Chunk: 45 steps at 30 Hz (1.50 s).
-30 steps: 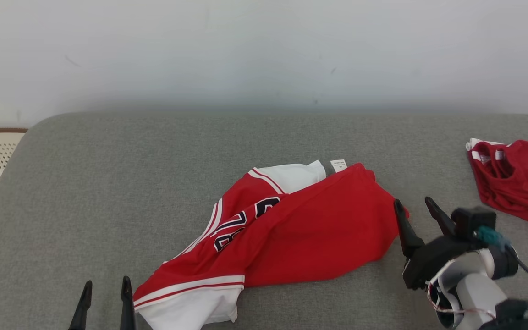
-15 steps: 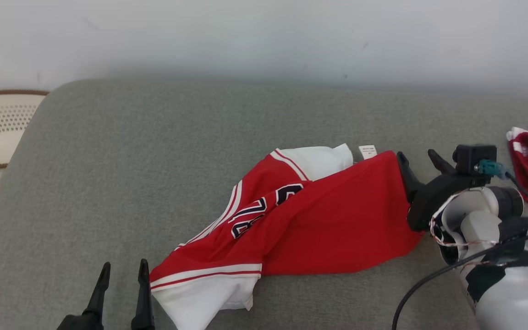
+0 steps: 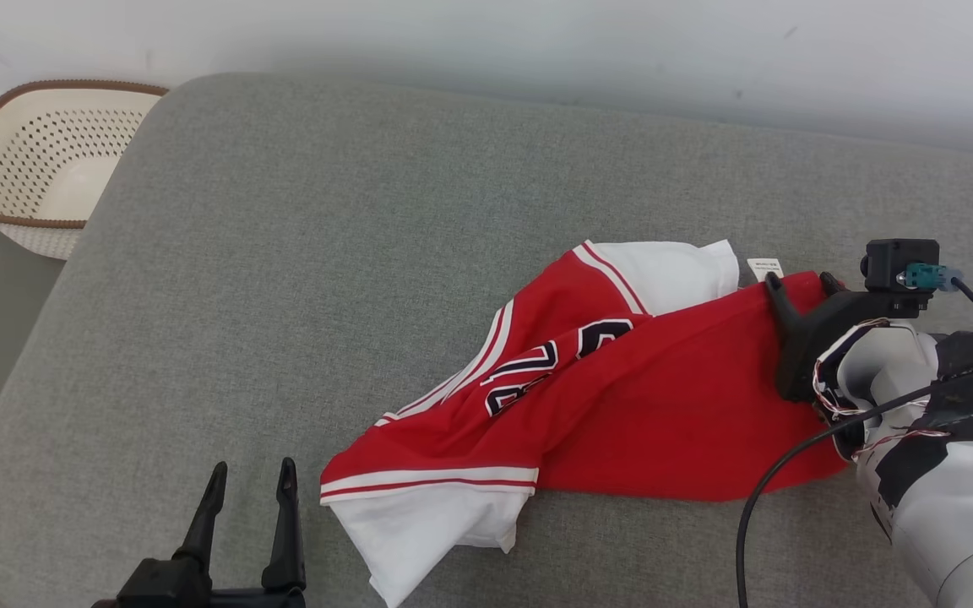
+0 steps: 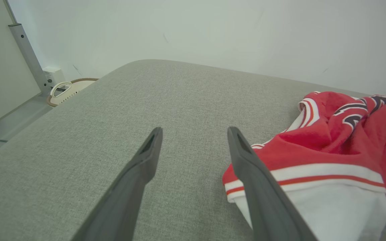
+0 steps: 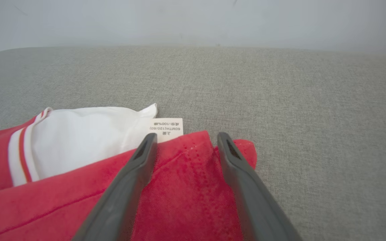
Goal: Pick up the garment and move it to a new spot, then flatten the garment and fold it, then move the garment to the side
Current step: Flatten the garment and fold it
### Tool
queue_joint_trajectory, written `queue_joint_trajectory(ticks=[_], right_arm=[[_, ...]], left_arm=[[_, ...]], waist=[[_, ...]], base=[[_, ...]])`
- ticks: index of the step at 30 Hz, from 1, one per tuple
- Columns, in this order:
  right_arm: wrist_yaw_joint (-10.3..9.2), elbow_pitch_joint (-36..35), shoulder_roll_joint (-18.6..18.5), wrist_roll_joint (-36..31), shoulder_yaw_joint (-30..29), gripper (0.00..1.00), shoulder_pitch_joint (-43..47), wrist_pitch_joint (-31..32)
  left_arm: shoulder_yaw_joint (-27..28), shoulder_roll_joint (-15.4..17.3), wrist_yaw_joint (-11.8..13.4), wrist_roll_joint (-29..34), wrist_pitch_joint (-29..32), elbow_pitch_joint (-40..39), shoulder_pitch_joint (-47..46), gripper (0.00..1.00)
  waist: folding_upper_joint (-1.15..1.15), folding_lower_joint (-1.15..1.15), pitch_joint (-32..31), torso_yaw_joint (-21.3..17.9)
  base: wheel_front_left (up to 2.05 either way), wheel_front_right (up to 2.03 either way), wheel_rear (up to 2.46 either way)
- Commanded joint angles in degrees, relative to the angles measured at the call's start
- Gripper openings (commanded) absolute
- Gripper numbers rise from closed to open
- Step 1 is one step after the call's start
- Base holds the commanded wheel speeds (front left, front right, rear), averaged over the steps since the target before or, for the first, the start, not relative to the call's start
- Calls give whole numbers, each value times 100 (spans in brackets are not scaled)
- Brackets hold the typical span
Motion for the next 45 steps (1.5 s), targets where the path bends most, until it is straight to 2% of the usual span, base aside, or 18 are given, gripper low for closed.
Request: queue_joint_trajectory(ticks=[1, 11, 19, 25, 31, 37, 40, 45], right_arm=[[-4, 52, -29, 38, 43, 0, -67, -50], [-4, 55, -31, 343, 293, 0, -104, -327], [-4, -439, -49, 786, 561, 0, 173, -601], [-4, -1488, -169, 1304, 851, 0, 772, -830], [-4, -2557, -546, 1569, 1012, 0, 1478, -890], [-4, -3852, -909, 1503, 690, 0, 2602, -891], [-4, -4437, -940, 1398, 412, 0, 3341, -893], [-4, -4861, -783, 1374, 256, 0, 4113, -780]], left_arm=[[-11, 2, 17, -7, -45, -2, -46, 100], [89, 0, 71, -41, -45, 28, 38, 100], [193, 0, 82, -13, -45, 68, 177, 100], [345, 3, 94, 30, -45, 54, 360, 100], [472, 3, 99, 34, -33, 2, 520, 100], [664, 1, 98, 26, -33, -36, 690, 100], [677, 1, 126, 38, -33, -63, 760, 100], [652, 2, 113, 27, -33, -24, 708, 100]], waist=[[0, -1, 46, 36], [0, -1, -51, -153], [0, -1, -313, -463], [0, -1, -590, -782], [0, -1, -704, -1030], [0, -1, -763, -1349], [0, -1, -787, -1507], [0, -1, -792, -1589]], base=[[0, 0, 0], [0, 0, 0], [0, 0, 0], [0, 0, 0], [0, 0, 0], [0, 0, 0], [0, 0, 0], [0, 0, 0]])
